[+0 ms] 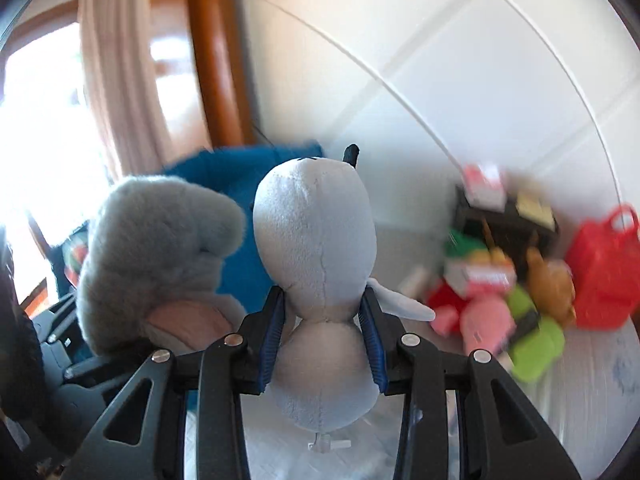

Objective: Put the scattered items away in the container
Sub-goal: 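Carry grey plush and duck plush into the blue crate and open both grippers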

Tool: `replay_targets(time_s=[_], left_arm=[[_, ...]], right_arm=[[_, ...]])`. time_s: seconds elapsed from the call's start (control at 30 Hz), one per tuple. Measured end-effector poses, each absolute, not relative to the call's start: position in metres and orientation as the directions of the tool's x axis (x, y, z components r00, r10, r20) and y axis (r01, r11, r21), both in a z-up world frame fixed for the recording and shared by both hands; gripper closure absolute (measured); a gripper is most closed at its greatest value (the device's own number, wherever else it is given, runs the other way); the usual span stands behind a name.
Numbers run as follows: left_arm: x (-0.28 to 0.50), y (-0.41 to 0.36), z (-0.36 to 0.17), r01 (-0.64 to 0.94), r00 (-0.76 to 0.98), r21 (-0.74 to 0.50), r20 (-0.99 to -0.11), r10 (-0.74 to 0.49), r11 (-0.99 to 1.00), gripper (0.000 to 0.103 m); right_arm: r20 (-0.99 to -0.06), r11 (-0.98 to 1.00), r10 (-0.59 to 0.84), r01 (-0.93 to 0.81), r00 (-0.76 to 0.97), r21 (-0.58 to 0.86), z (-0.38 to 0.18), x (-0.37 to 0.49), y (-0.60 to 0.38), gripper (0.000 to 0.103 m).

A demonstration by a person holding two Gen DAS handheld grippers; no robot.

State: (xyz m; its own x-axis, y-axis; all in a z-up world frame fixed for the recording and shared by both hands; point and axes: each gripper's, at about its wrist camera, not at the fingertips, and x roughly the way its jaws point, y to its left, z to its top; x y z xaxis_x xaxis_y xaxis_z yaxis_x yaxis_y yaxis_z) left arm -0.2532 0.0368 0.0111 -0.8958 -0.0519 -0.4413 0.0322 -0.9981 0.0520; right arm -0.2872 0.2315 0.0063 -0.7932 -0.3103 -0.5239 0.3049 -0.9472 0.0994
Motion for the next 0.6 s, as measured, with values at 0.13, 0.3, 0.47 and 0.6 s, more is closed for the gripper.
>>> replay_targets(time_s=[0.13,0.3,0.47,0.6], left_arm=[[-0.243,-0.031,0.042,0.126,-0.908,0.07,-0.394,-0.143,-0.99,0.061],[-0.247,-0.105,0.039,0.226,-0.872,0.089,-0.426,-0.242,-0.97,0.061],[-0.264,-0.161,0.02,0.295,-0.811,0.095,-0.502,-0.302,-0.951,0.061],[-0.273,-0.181,0.002,0.298,-0.782,0.103,-0.544,-0.305,-0.949,0.059]], right_arm=[[-0.457,-0.92,-0.383,0.377,-0.803,0.109,0.041,-0.285,0.171,0.066],[-0.429,-0.87,-0.483,0.474,-0.763,0.136,0.055,-0.291,0.091,0.066],[-0.507,-0.827,-0.539,0.538,-0.673,0.165,0.033,-0.313,0.018,0.066],[-0.585,-0.824,-0.527,0.54,-0.617,0.172,0.006,-0.33,-0.016,0.066]])
